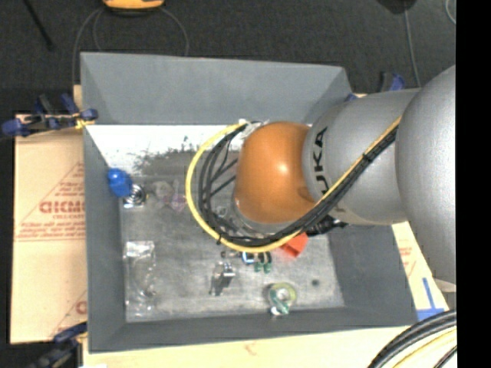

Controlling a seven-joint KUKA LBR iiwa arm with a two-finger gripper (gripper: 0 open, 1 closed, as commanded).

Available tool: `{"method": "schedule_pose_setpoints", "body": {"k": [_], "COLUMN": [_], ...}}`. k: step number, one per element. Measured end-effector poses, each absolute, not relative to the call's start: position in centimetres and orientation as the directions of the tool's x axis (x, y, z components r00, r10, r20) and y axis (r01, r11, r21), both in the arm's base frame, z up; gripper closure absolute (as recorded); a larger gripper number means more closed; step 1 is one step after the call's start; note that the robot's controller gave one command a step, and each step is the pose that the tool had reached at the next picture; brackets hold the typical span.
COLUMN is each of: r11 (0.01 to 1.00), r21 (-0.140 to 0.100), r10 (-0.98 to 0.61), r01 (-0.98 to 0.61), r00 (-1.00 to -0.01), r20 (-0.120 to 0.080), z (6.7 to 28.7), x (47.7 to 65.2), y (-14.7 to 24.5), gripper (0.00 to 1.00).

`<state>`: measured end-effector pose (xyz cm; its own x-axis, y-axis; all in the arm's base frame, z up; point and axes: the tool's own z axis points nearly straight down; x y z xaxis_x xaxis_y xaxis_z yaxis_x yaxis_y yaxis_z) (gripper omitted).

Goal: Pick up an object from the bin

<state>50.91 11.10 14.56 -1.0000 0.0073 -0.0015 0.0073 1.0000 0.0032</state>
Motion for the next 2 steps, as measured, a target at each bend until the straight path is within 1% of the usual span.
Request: {"method": "schedule_pose_setpoints", "body": {"k": [1,2], "r11": [0.998,0.985], "r21": [0.003,-0.002], "r10": [-0.065,-0.173], "r01": [-0.065,-0.173], "r00": [-0.998,-0.985], "r20": [-0.009,-0.007], "z": [17.7,9.3], "x": [53.6,52.5], "y": [17.7,21.3], "gripper": [0.00,0.00]}}
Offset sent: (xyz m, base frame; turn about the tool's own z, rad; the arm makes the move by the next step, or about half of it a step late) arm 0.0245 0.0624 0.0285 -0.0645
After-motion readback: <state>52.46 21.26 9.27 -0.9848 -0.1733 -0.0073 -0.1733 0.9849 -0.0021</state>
